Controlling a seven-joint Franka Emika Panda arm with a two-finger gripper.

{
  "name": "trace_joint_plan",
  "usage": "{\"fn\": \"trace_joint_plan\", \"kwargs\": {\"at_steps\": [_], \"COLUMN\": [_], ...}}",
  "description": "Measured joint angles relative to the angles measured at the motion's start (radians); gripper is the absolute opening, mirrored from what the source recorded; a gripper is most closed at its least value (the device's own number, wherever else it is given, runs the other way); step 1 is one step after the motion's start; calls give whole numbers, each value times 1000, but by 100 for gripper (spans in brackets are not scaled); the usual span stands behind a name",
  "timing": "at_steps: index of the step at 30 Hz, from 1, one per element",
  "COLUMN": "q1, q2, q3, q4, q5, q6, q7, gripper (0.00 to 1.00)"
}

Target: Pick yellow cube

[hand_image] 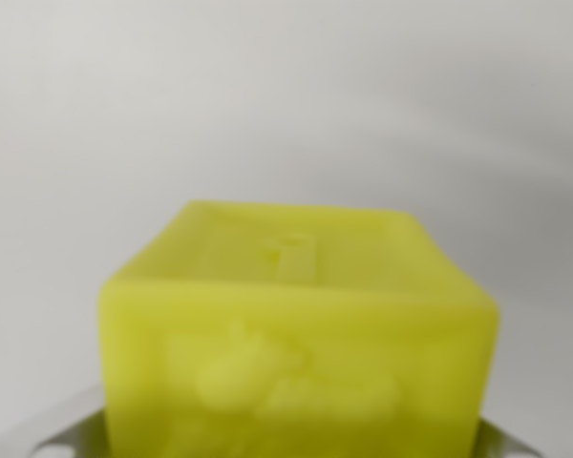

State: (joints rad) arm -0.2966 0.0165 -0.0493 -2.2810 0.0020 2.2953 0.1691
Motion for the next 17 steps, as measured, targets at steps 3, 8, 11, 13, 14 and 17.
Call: {"fn": "trace_joint_plan", "kwargs": {"at_steps": [3,8,11,13,14,17], "q1": [0,0,0,0,0,0], "q2": [-12,-27,-28,-28,-28,-28], "q3": [0,0,0,0,0,0], "q4": [7,19,20,20,20,20], "q5": [-1,-2,-2,-2,-2,-2], "q6": [-19,-45,-48,-48,-48,-48], "q7": [1,1,1,1,1,1], "gripper": [0,0,0,0,0,0]}}
